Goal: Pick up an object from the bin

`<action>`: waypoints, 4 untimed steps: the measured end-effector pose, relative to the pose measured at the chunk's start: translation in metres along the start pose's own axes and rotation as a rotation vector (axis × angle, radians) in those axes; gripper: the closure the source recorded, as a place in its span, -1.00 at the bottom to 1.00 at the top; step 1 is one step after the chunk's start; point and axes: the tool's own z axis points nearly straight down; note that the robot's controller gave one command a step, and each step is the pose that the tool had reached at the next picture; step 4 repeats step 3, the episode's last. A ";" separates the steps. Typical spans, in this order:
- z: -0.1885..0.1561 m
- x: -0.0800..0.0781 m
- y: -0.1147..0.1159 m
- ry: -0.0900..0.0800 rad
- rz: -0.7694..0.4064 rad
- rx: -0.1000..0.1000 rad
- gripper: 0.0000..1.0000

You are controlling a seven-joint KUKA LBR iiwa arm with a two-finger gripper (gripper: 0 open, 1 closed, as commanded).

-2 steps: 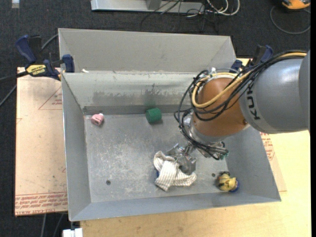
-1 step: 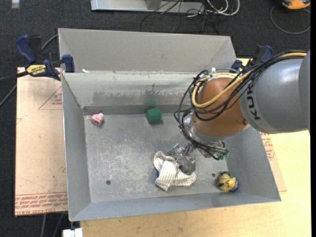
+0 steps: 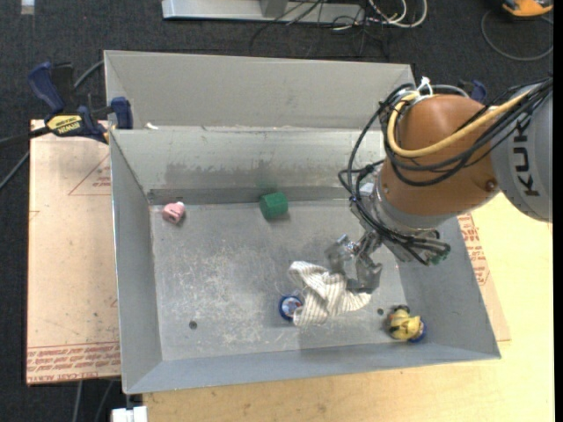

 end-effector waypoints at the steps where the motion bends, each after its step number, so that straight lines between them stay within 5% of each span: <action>1: 0.000 0.000 0.000 0.000 0.000 0.000 1.00; 2: -0.099 0.001 0.004 0.000 0.013 -0.002 1.00; 3: -0.219 0.017 0.003 -0.003 -0.048 0.001 1.00; 4: -0.219 0.017 0.003 -0.003 -0.048 0.001 1.00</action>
Offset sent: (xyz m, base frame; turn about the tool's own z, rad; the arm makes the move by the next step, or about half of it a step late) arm -0.0062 0.0020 0.1434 0.0163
